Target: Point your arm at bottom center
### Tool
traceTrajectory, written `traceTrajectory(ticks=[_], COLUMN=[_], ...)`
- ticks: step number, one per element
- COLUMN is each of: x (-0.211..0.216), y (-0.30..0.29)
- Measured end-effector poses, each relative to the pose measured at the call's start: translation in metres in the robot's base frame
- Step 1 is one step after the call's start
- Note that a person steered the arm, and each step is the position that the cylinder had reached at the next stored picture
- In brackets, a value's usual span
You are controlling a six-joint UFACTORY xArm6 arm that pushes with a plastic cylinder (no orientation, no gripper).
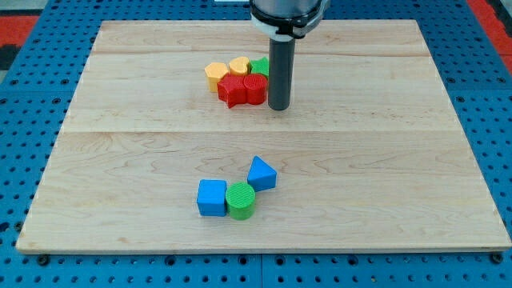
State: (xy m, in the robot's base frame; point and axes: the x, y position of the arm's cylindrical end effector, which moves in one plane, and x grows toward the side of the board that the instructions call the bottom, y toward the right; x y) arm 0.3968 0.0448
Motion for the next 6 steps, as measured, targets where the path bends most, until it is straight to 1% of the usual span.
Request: traceTrajectory(ticks=[1, 2, 3, 4, 5, 6], x=[0.042, 0.102, 0.151, 0.189, 0.201, 0.176], y=[0.061, 0.076, 0.050, 0.024, -0.014, -0.064])
